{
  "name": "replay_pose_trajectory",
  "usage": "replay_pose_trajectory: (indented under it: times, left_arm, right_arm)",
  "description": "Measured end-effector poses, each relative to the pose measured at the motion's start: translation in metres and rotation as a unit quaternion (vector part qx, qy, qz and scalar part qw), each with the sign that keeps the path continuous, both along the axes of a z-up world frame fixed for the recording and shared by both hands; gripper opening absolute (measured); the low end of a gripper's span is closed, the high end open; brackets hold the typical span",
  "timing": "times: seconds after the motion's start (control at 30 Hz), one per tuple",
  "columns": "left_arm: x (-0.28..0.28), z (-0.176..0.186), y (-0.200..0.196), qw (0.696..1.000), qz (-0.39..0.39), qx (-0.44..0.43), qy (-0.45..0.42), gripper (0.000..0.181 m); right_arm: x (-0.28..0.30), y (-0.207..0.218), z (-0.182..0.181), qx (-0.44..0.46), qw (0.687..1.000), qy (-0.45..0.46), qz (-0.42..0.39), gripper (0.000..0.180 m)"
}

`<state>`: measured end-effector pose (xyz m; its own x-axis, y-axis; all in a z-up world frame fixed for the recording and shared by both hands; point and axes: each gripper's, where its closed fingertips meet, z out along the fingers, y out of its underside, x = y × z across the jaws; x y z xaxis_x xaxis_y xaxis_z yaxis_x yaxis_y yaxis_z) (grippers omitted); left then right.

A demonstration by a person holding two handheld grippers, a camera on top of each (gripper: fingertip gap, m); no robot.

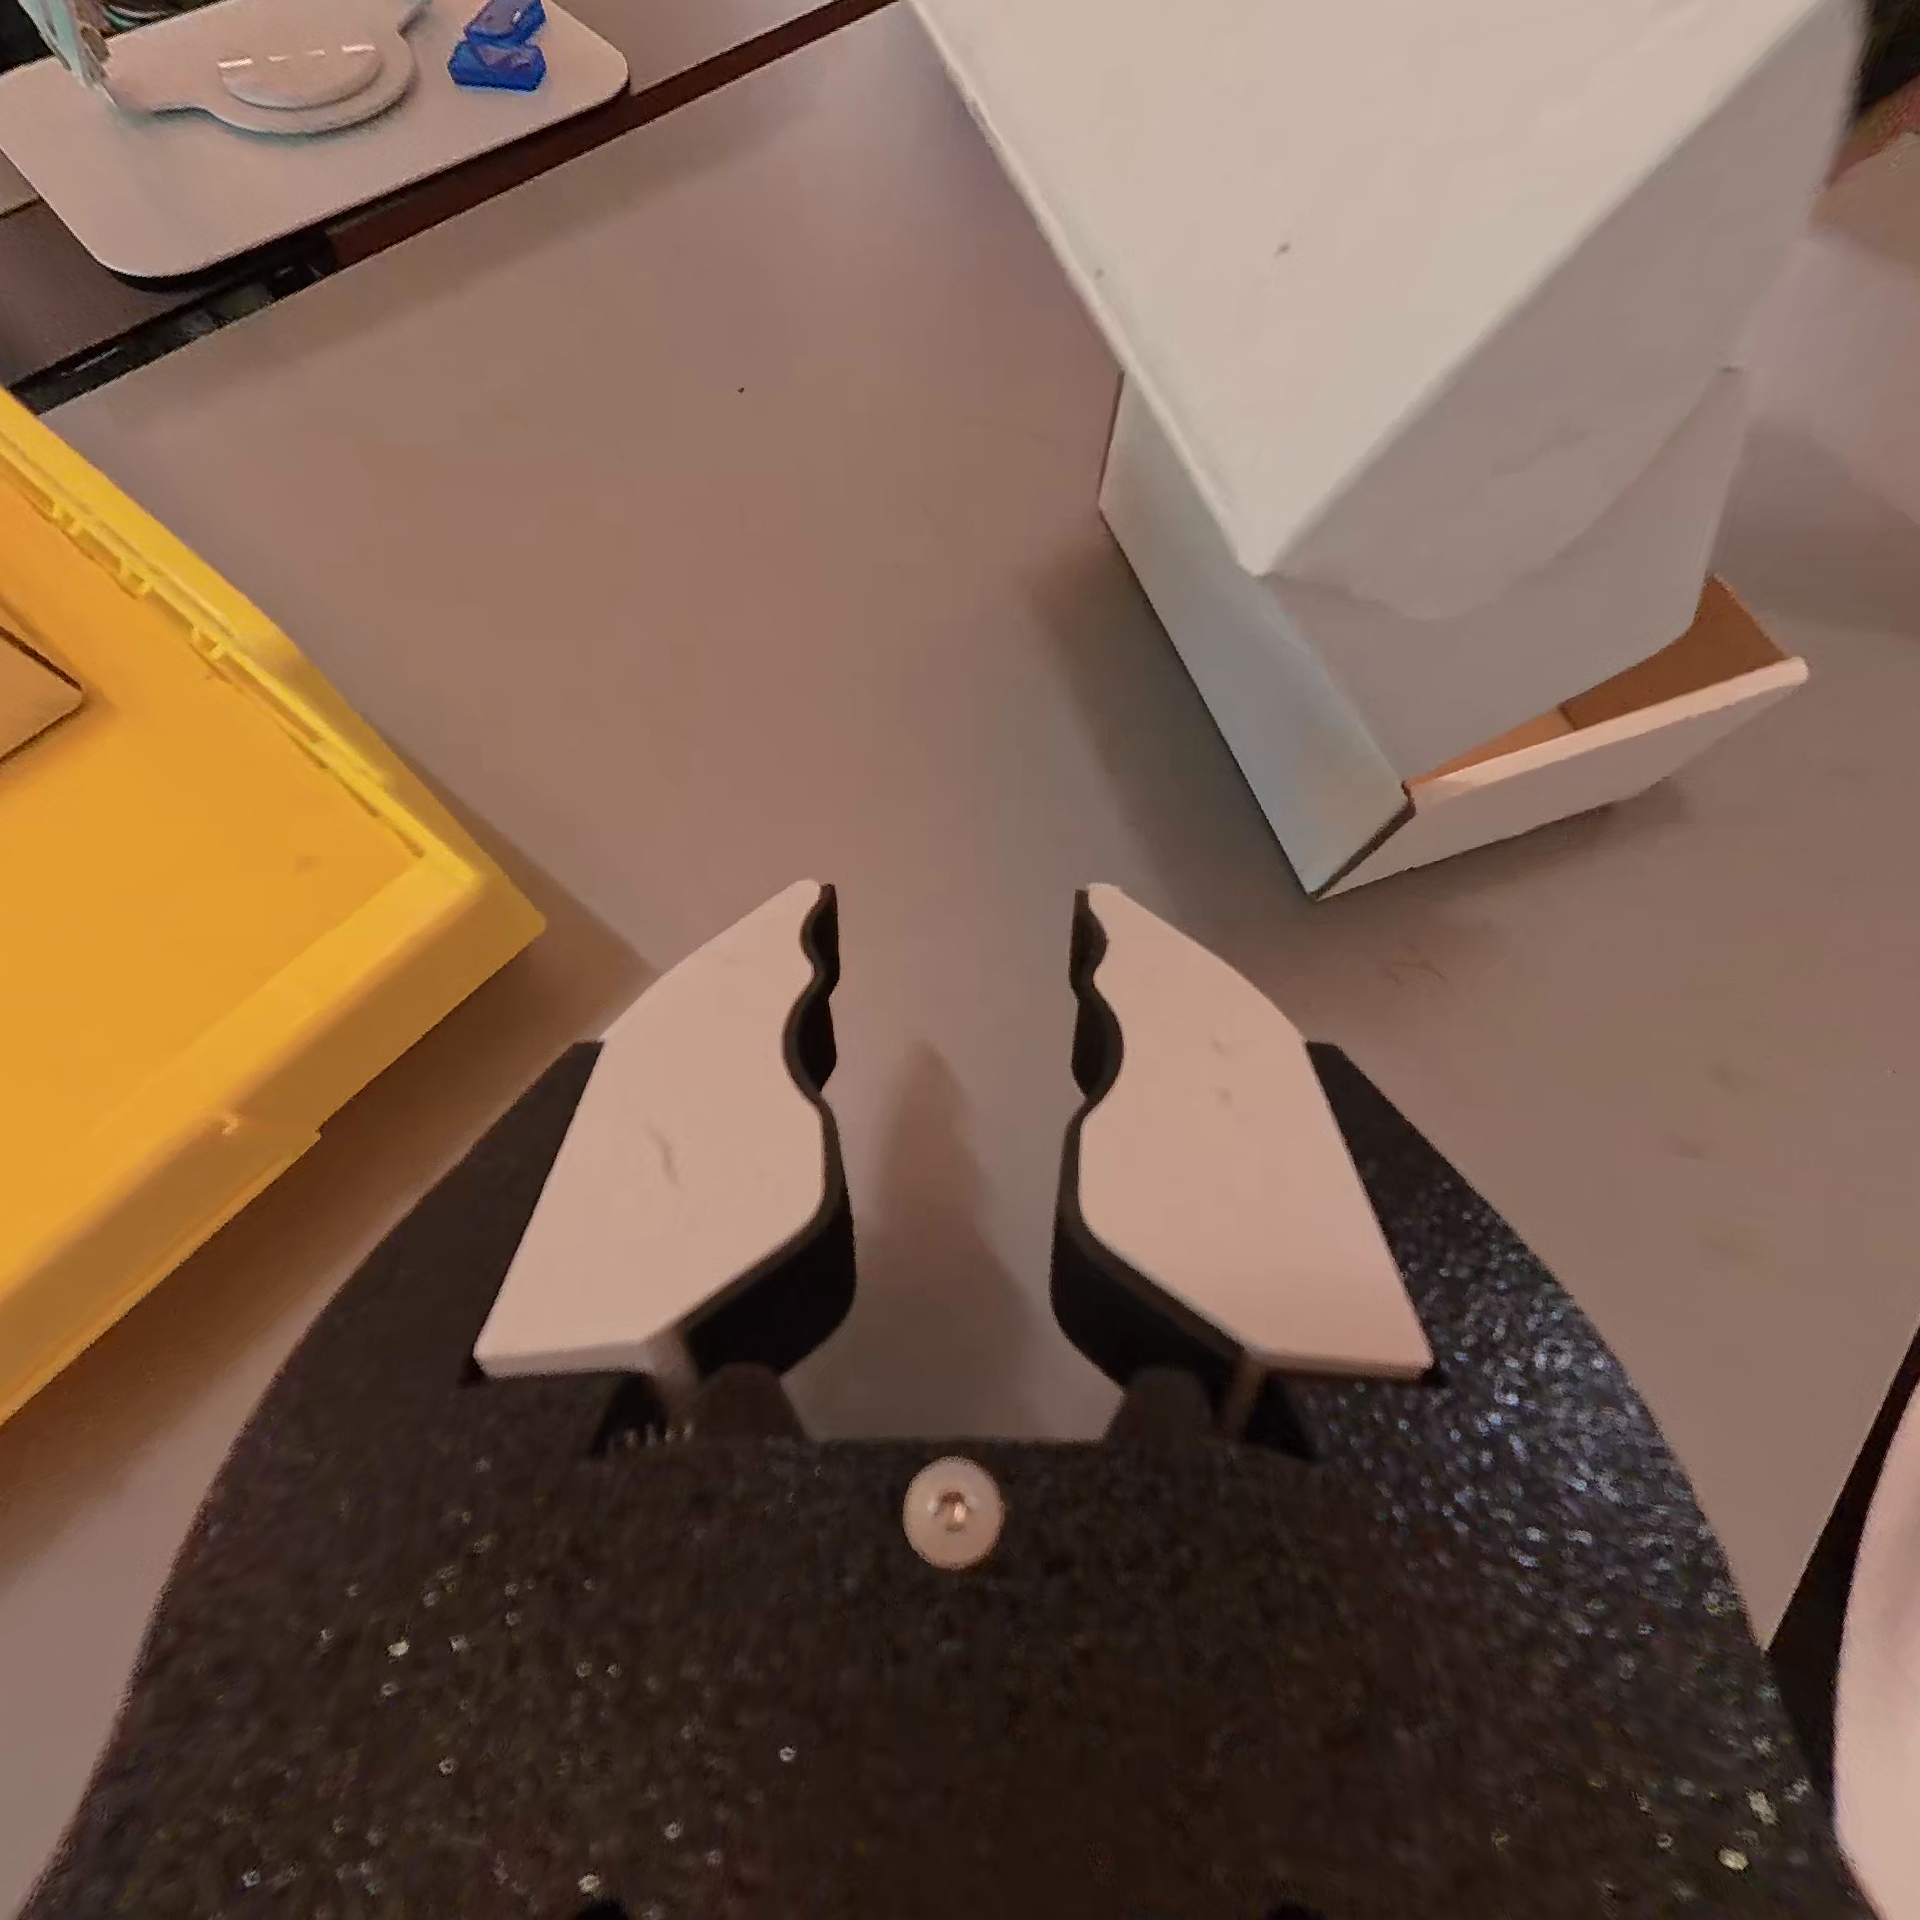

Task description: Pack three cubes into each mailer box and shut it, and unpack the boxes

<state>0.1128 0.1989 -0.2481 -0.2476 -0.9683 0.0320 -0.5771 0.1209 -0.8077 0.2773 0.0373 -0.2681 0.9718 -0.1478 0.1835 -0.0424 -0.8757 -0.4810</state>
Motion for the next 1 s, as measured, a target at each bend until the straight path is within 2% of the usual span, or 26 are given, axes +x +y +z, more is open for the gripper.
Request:
replay_pose_trajectory:
  times: [0.03, 0.17, 0.37, 0.47, 0.6, 0.67, 0.73, 0.83, 1.0]
  left_arm:
    - [0.0, 0.0, 0.0, 1.0, 0.001, -0.003, 0.0, 0.042]
    - [0.002, 0.0, -0.007, 1.0, -0.007, -0.002, 0.002, 0.042]
    - [0.001, 0.012, -0.017, 0.999, -0.02, 0.023, -0.014, 0.041]
    - [0.002, 0.024, -0.016, 0.999, -0.006, 0.02, -0.035, 0.04]
    - [0.006, 0.046, -0.022, 0.997, 0.011, -0.022, -0.072, 0.039]
    - [0.012, 0.057, -0.027, 0.994, 0.027, -0.045, -0.1, 0.037]
    - [0.019, 0.062, -0.026, 0.989, 0.062, -0.056, -0.123, 0.036]
    - [0.026, 0.061, -0.02, 0.982, 0.117, -0.058, -0.136, 0.036]
    - [0.031, 0.056, -0.026, 0.978, 0.139, -0.076, -0.139, 0.032]
  right_arm:
    - [-0.002, -0.005, -0.001, -0.005, 1.0, 0.011, -0.016, 0.009]
    - [-0.023, -0.019, -0.001, 0.009, 0.996, 0.056, -0.067, 0.007]
    - [-0.086, -0.022, 0.0, 0.083, 0.988, 0.12, -0.053, 0.032]
    - [-0.083, -0.027, 0.024, 0.136, 0.986, 0.071, -0.066, 0.035]
    - [-0.061, -0.012, 0.086, 0.276, 0.959, -0.021, -0.056, 0.034]
    - [-0.04, -0.005, 0.092, 0.27, 0.958, -0.051, -0.081, 0.034]
    - [-0.027, 0.006, 0.083, 0.24, 0.965, -0.055, -0.089, 0.037]
    - [-0.018, 0.028, 0.073, 0.23, 0.968, -0.062, -0.083, 0.03]
    - [-0.011, 0.049, 0.065, 0.232, 0.965, -0.089, -0.083, 0.007]
